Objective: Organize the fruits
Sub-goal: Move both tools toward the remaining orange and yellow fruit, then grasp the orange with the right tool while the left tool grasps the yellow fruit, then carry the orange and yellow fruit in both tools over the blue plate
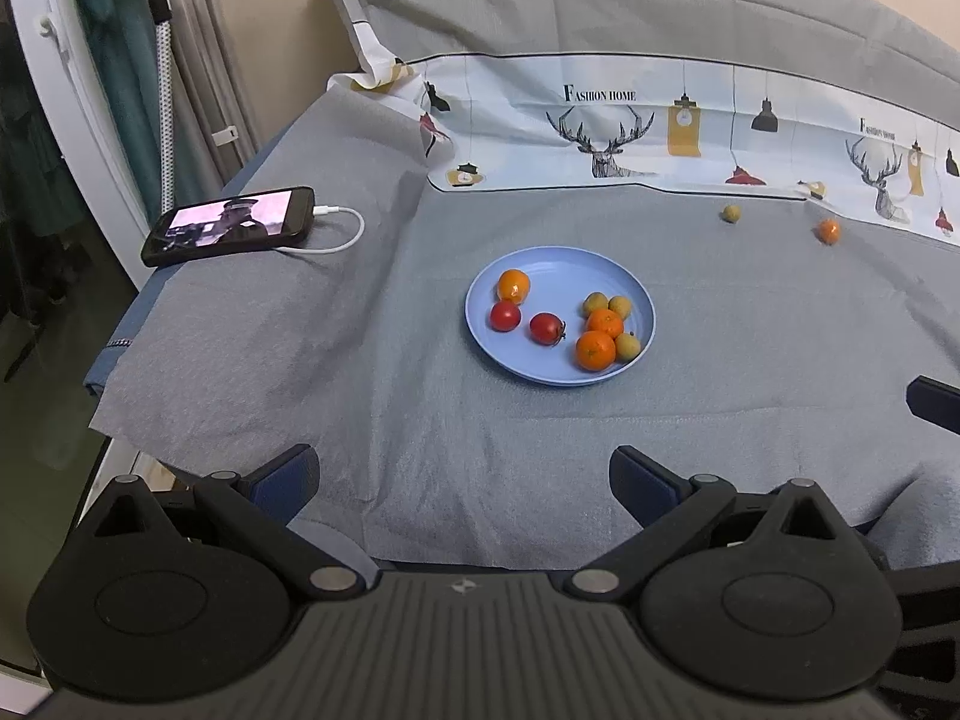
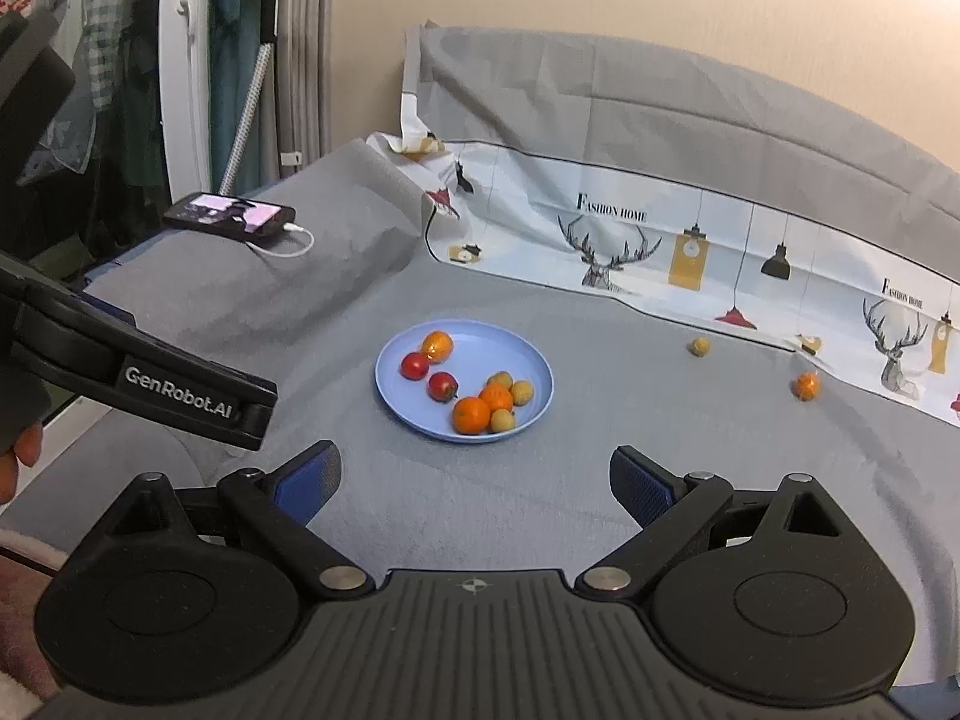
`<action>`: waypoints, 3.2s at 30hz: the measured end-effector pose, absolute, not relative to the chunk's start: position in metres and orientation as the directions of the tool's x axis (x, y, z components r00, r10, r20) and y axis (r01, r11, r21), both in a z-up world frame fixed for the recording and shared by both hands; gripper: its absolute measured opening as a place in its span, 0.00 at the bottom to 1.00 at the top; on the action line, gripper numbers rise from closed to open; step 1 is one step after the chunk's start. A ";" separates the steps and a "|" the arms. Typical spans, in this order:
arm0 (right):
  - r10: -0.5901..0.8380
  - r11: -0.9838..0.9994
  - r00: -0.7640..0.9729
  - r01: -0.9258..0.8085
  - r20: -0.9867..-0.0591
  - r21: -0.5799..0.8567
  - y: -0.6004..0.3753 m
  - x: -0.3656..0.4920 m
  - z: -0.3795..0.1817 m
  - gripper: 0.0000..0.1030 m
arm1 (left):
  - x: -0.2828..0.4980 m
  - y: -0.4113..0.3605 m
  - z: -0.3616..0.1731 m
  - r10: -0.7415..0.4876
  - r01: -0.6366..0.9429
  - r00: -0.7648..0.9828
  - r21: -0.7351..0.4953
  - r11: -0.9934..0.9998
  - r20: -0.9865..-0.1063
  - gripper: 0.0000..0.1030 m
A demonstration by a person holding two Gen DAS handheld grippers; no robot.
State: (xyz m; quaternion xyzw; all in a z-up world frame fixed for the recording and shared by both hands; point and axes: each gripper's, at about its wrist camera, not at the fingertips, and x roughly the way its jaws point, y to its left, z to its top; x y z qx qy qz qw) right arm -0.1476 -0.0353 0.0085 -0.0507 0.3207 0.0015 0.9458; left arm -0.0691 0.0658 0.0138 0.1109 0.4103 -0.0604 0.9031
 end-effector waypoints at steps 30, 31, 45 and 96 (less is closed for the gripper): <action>-0.469 0.836 0.666 0.547 -0.580 -0.048 -0.372 0.031 -0.098 0.96 | 0.220 -0.256 -0.096 -0.223 0.487 0.490 0.052 0.872 -0.842 1.00; -0.467 0.834 0.662 0.550 -0.586 -0.043 -0.387 0.042 -0.106 0.96 | 0.234 -0.271 -0.107 -0.225 0.490 0.484 0.049 0.871 -0.845 1.00; -0.447 0.820 0.605 0.572 -0.659 -0.031 -0.496 0.169 -0.198 1.00 | 0.334 -0.354 -0.201 -0.189 0.436 0.489 0.051 0.898 -0.851 1.00; -0.303 0.753 0.651 0.611 -0.696 0.244 -0.353 -0.021 -0.176 0.38 | 0.209 -0.255 -0.171 -0.184 0.458 0.412 0.028 0.889 -0.892 0.87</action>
